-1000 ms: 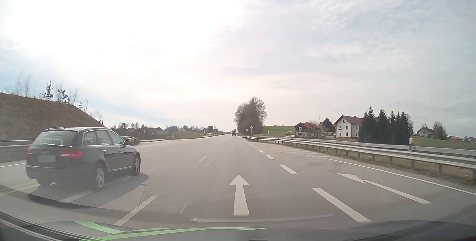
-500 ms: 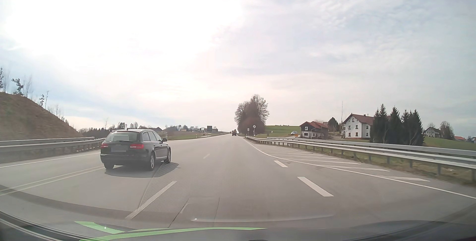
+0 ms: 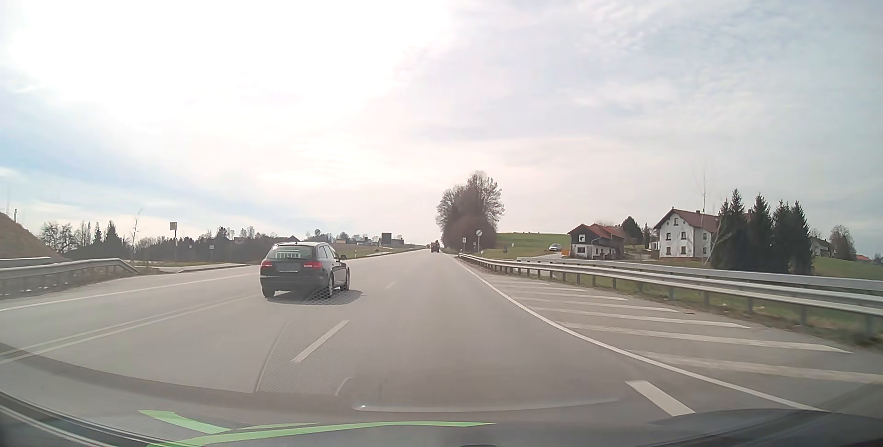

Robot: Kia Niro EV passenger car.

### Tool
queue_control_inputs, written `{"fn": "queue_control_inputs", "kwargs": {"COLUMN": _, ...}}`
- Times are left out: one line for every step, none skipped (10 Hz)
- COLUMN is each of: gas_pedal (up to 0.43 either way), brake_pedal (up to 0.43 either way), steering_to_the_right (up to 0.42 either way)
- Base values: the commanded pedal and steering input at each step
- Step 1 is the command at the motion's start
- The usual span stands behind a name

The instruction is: Follow the waypoints while adhering to traffic rules and regulations

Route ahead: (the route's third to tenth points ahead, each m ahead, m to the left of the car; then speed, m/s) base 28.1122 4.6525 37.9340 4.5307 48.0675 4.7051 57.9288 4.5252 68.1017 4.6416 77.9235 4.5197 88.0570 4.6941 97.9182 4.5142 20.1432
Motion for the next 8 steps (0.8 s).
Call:
{"fn": "queue_control_inputs", "kwargs": {"gas_pedal": 0.311, "brake_pedal": 0.000, "steering_to_the_right": 0.000}}
{"fn": "queue_control_inputs", "kwargs": {"gas_pedal": 0.311, "brake_pedal": 0.000, "steering_to_the_right": 0.000}}
{"fn": "queue_control_inputs", "kwargs": {"gas_pedal": 0.311, "brake_pedal": 0.000, "steering_to_the_right": 0.000}}
{"fn": "queue_control_inputs", "kwargs": {"gas_pedal": 0.311, "brake_pedal": 0.000, "steering_to_the_right": 0.000}}
{"fn": "queue_control_inputs", "kwargs": {"gas_pedal": 0.311, "brake_pedal": 0.000, "steering_to_the_right": 0.000}}
{"fn": "queue_control_inputs", "kwargs": {"gas_pedal": 0.311, "brake_pedal": 0.000, "steering_to_the_right": 0.000}}
{"fn": "queue_control_inputs", "kwargs": {"gas_pedal": 0.311, "brake_pedal": 0.000, "steering_to_the_right": 0.000}}
{"fn": "queue_control_inputs", "kwargs": {"gas_pedal": 0.311, "brake_pedal": 0.000, "steering_to_the_right": 0.000}}
